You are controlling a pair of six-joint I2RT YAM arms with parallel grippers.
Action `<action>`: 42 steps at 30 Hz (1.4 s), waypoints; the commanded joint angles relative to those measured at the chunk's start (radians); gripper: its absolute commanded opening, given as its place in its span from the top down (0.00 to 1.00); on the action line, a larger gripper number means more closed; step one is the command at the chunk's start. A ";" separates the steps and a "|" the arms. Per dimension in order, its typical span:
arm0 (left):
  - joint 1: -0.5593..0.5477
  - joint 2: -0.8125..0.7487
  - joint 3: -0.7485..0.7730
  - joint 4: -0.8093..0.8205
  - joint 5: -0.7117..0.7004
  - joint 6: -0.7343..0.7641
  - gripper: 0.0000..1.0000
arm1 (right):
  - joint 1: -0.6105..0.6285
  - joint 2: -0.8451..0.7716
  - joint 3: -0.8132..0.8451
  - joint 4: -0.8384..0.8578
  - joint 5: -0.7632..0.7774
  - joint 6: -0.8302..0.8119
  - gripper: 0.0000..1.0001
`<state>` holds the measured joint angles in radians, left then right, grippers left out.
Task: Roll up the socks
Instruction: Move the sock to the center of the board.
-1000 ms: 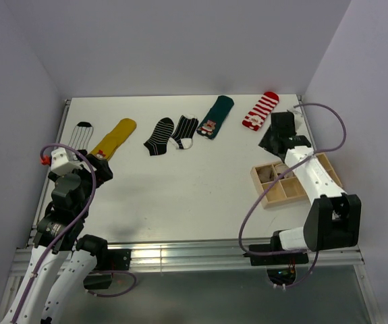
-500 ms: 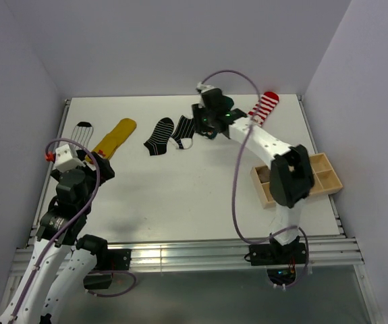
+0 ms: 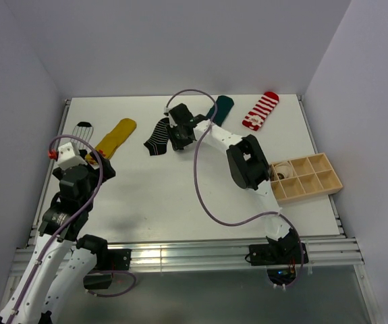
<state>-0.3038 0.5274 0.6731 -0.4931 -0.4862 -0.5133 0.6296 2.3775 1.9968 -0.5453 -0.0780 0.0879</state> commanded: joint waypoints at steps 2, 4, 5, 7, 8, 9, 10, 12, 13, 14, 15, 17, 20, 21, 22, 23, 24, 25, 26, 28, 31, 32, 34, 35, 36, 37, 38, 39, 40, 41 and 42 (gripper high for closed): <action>0.009 0.000 -0.003 0.033 0.005 0.006 0.01 | -0.005 0.046 0.066 -0.067 -0.023 0.018 0.55; 0.011 -0.001 -0.004 0.034 0.009 0.007 0.00 | -0.005 0.043 0.021 -0.067 -0.029 0.038 0.55; 0.011 -0.001 -0.004 0.036 0.008 0.010 0.01 | -0.004 0.037 -0.001 -0.067 -0.035 0.045 0.55; 0.012 -0.001 -0.004 0.034 0.011 0.010 0.01 | -0.001 -0.001 -0.091 -0.056 -0.037 0.081 0.55; 0.014 -0.001 -0.006 0.037 0.012 0.012 0.01 | 0.001 -0.021 -0.130 -0.053 -0.040 0.093 0.55; 0.014 -0.001 -0.004 0.037 0.014 0.012 0.01 | 0.002 -0.073 -0.177 -0.018 -0.045 0.107 0.55; 0.015 0.000 -0.006 0.039 0.017 0.012 0.00 | 0.011 -0.102 -0.285 0.001 -0.043 0.142 0.55; 0.017 -0.001 -0.006 0.039 0.017 0.013 0.00 | 0.024 -0.196 -0.450 0.057 -0.052 0.180 0.55; 0.017 -0.001 -0.006 0.039 0.020 0.015 0.00 | 0.041 -0.225 -0.498 0.071 -0.058 0.223 0.56; 0.017 -0.001 -0.007 0.039 0.020 0.015 0.01 | 0.051 -0.254 -0.545 0.085 -0.066 0.242 0.56; 0.019 -0.001 -0.006 0.041 0.023 0.016 0.01 | 0.064 -0.306 -0.625 0.105 -0.071 0.262 0.56; 0.019 -0.001 -0.006 0.042 0.034 0.018 0.00 | 0.113 -0.357 -0.696 0.131 -0.072 0.308 0.56; 0.020 0.003 -0.004 0.042 0.038 0.019 0.00 | 0.197 -0.437 -0.779 0.182 -0.063 0.342 0.55; 0.022 0.005 -0.004 0.042 0.038 0.019 0.01 | 0.215 -0.463 -0.794 0.203 -0.048 0.340 0.55; 0.022 0.006 -0.003 0.042 0.041 0.018 0.01 | 0.232 -0.472 -0.800 0.215 -0.030 0.337 0.55; 0.022 0.006 -0.004 0.041 0.044 0.019 0.01 | 0.261 -0.489 -0.805 0.226 -0.005 0.332 0.55; 0.023 0.008 -0.003 0.041 0.044 0.018 0.01 | 0.272 -0.494 -0.803 0.232 0.009 0.314 0.55; 0.023 0.008 -0.003 0.041 0.047 0.019 0.01 | 0.280 -0.500 -0.802 0.232 0.033 0.305 0.55; 0.023 0.008 -0.003 0.041 0.055 0.018 0.00 | 0.292 -0.515 -0.800 0.232 0.038 0.299 0.55; 0.023 0.009 -0.004 0.044 0.064 0.021 0.01 | 0.305 -0.537 -0.805 0.243 0.073 0.266 0.55; 0.025 0.029 0.000 0.053 0.095 0.027 0.01 | 0.346 -0.580 -0.828 0.268 0.147 0.202 0.55; 0.025 0.037 0.003 0.050 0.098 0.025 0.00 | 0.358 -0.595 -0.834 0.274 0.187 0.187 0.55; 0.026 0.055 0.008 0.048 0.109 0.025 0.00 | 0.389 -0.601 -0.843 0.283 0.219 0.141 0.55; 0.026 0.060 0.009 0.047 0.112 0.025 0.00 | 0.398 -0.603 -0.846 0.286 0.243 0.128 0.55; 0.028 0.066 0.008 0.045 0.115 0.022 0.01 | 0.406 -0.600 -0.846 0.289 0.268 0.103 0.55; 0.028 0.066 0.009 0.045 0.116 0.022 0.01 | 0.421 -0.598 -0.846 0.289 0.279 0.095 0.54; 0.028 0.063 0.006 0.045 0.115 0.022 0.01 | 0.426 -0.597 -0.848 0.295 0.279 0.089 0.54; 0.028 0.062 0.006 0.045 0.115 0.022 0.00 | 0.430 -0.598 -0.857 0.315 0.261 0.067 0.54; 0.028 0.056 0.003 0.047 0.112 0.022 0.00 | 0.439 -0.597 -0.860 0.321 0.265 0.058 0.53; 0.029 0.056 0.002 0.047 0.112 0.022 0.01 | 0.444 -0.589 -0.859 0.324 0.268 0.053 0.52; 0.028 0.054 0.000 0.048 0.112 0.024 0.00 | 0.449 -0.580 -0.851 0.318 0.271 0.044 0.51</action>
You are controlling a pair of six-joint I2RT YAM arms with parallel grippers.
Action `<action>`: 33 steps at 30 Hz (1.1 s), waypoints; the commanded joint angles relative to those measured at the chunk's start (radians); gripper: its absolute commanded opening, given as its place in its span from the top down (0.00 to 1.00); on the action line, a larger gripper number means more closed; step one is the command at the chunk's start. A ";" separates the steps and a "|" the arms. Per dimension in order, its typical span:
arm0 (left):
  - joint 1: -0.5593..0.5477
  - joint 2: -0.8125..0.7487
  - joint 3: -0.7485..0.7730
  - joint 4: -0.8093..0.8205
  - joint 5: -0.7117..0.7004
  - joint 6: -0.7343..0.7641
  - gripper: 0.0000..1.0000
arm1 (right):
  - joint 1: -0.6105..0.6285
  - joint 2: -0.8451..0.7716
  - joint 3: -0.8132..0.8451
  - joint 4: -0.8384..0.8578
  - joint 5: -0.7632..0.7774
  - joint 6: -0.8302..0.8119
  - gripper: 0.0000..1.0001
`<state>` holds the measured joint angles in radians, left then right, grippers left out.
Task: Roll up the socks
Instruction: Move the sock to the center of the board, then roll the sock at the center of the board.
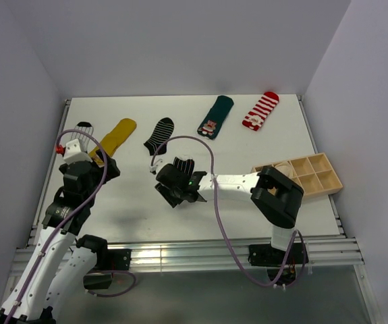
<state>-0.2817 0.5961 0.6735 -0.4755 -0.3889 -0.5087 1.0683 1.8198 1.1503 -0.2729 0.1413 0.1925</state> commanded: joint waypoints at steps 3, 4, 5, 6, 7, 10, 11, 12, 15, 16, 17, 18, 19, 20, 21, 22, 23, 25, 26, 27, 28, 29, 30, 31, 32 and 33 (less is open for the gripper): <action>0.007 -0.009 0.000 0.031 0.018 0.021 0.01 | 0.019 0.006 0.002 0.049 0.090 -0.071 0.49; 0.007 -0.004 0.001 0.029 0.019 0.022 0.00 | 0.021 0.012 0.003 0.051 0.121 -0.074 0.49; 0.007 -0.002 0.001 0.032 0.024 0.022 0.00 | 0.024 0.024 0.002 0.051 0.129 -0.077 0.49; 0.007 0.004 0.001 0.032 0.025 0.022 0.01 | 0.024 0.032 0.006 0.043 0.135 -0.085 0.48; 0.007 0.005 0.001 0.034 0.027 0.025 0.01 | 0.027 0.038 0.006 0.044 0.151 -0.088 0.48; 0.007 0.010 0.003 0.034 0.030 0.025 0.01 | 0.030 0.052 0.000 0.044 0.152 -0.102 0.48; 0.007 0.011 0.001 0.035 0.033 0.025 0.01 | 0.030 0.052 -0.012 0.057 0.146 -0.111 0.48; 0.007 0.011 0.001 0.035 0.035 0.027 0.00 | 0.032 0.052 -0.018 0.061 0.141 -0.114 0.48; 0.007 0.016 0.001 0.035 0.038 0.025 0.01 | 0.033 0.064 -0.029 0.074 0.147 -0.120 0.49; 0.007 0.016 0.001 0.035 0.042 0.025 0.00 | 0.033 0.078 -0.029 0.078 0.150 -0.123 0.49; 0.007 0.021 0.001 0.037 0.044 0.025 0.01 | 0.033 0.084 -0.034 0.089 0.153 -0.128 0.50; 0.007 0.024 0.003 0.035 0.054 0.022 0.01 | 0.035 0.090 -0.034 0.092 0.153 -0.131 0.50; 0.007 0.027 0.006 0.037 0.065 0.016 0.00 | 0.033 0.105 -0.032 0.092 0.156 -0.133 0.51; 0.007 0.036 0.008 0.037 0.079 0.012 0.01 | 0.033 0.107 -0.034 0.098 0.168 -0.134 0.53; 0.007 0.044 0.014 0.035 0.112 -0.007 0.00 | 0.035 0.111 -0.038 0.104 0.176 -0.139 0.55; 0.007 0.051 0.017 0.035 0.131 -0.016 0.01 | 0.036 0.116 -0.041 0.110 0.179 -0.139 0.58; 0.007 0.060 0.020 0.032 0.148 -0.028 0.01 | 0.036 0.122 -0.041 0.110 0.188 -0.143 0.62; 0.007 0.090 0.032 0.023 0.188 -0.066 0.01 | 0.036 0.136 -0.040 0.113 0.205 -0.145 0.71; 0.007 0.102 0.037 0.020 0.203 -0.080 0.01 | 0.036 0.139 -0.035 0.113 0.204 -0.145 0.81; 0.007 0.120 0.038 0.020 0.217 -0.106 0.01 | 0.036 0.139 -0.034 0.115 0.181 -0.142 0.85; 0.007 0.126 0.038 0.026 0.235 -0.117 0.01 | 0.036 0.138 -0.031 0.115 0.163 -0.137 0.88; 0.007 0.137 0.034 0.035 0.275 -0.126 0.02 | 0.036 0.131 -0.026 0.120 0.144 -0.127 0.95; 0.006 0.151 0.025 0.043 0.295 -0.148 0.03 | 0.035 0.125 -0.023 0.121 0.123 -0.120 0.98; 0.004 0.160 0.018 0.054 0.303 -0.162 0.03 | 0.035 0.113 -0.018 0.121 0.080 -0.116 1.00; 0.001 0.180 0.012 0.060 0.312 -0.177 0.04 | 0.032 0.105 -0.003 0.117 0.058 -0.102 1.00; -0.001 0.189 -0.001 0.066 0.317 -0.201 0.05 | 0.030 0.101 0.006 0.113 0.040 -0.096 1.00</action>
<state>-0.2787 0.7662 0.6735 -0.4702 -0.1448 -0.6312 1.0985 1.9133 1.1412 -0.1268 0.2928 0.0582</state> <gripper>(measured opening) 0.960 0.027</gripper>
